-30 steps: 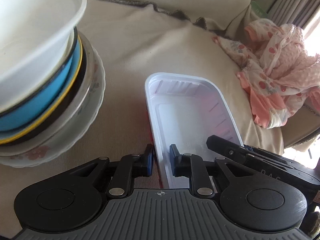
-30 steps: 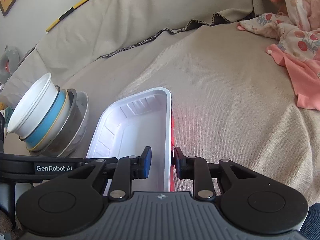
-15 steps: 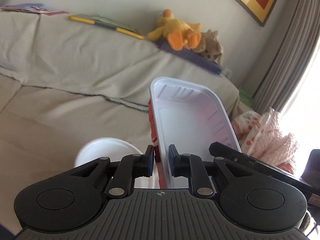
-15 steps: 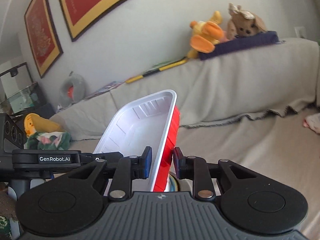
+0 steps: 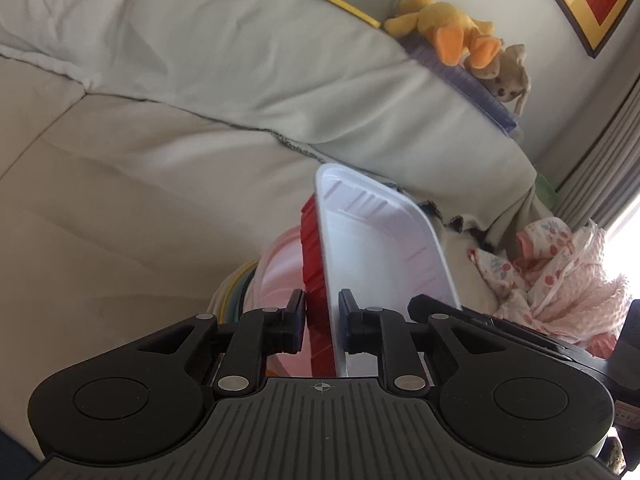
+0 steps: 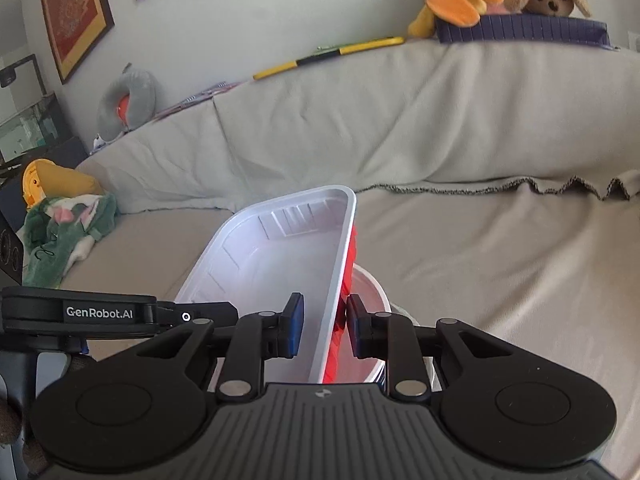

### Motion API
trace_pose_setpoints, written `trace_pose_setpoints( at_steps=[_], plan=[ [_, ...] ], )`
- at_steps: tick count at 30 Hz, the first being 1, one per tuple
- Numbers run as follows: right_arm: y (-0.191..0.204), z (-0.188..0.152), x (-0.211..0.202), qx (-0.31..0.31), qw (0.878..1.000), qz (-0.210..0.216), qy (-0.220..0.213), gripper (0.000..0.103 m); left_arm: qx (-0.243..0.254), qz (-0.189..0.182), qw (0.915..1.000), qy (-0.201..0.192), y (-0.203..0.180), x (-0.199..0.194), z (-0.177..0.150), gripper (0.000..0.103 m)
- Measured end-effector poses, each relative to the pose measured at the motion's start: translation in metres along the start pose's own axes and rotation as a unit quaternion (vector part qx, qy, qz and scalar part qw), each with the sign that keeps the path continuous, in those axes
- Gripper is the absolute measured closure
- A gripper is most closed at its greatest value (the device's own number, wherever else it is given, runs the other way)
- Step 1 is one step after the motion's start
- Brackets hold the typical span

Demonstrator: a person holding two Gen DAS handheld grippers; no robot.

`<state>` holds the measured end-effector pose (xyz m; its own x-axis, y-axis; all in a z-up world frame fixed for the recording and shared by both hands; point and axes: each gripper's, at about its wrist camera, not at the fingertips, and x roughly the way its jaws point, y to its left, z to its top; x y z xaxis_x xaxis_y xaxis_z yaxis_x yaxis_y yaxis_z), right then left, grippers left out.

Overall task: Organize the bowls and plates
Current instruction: 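Lower the tray into the white bowl on top of the stack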

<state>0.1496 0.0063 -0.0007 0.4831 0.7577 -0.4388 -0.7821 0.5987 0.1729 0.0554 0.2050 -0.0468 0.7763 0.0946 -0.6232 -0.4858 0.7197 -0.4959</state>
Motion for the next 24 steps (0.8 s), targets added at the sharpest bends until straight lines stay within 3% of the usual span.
trace_pose_setpoints(
  at_steps=[8, 14, 24],
  plan=[
    [-0.008, -0.002, 0.011, 0.007, 1.0, 0.002, 0.01, 0.08, -0.026, -0.01, 0.9995, -0.018, 0.02, -0.01, 0.002, 0.084],
    [-0.011, 0.005, 0.013, 0.01, 1.0, 0.01, 0.002, 0.08, -0.04, -0.047, 0.9979, -0.016, 0.02, -0.008, 0.01, 0.084],
    [-0.011, 0.017, 0.025, -0.005, 1.0, -0.01, -0.003, 0.08, -0.042, -0.039, 0.9983, -0.004, 0.019, 0.011, 0.018, 0.084]
  ],
)
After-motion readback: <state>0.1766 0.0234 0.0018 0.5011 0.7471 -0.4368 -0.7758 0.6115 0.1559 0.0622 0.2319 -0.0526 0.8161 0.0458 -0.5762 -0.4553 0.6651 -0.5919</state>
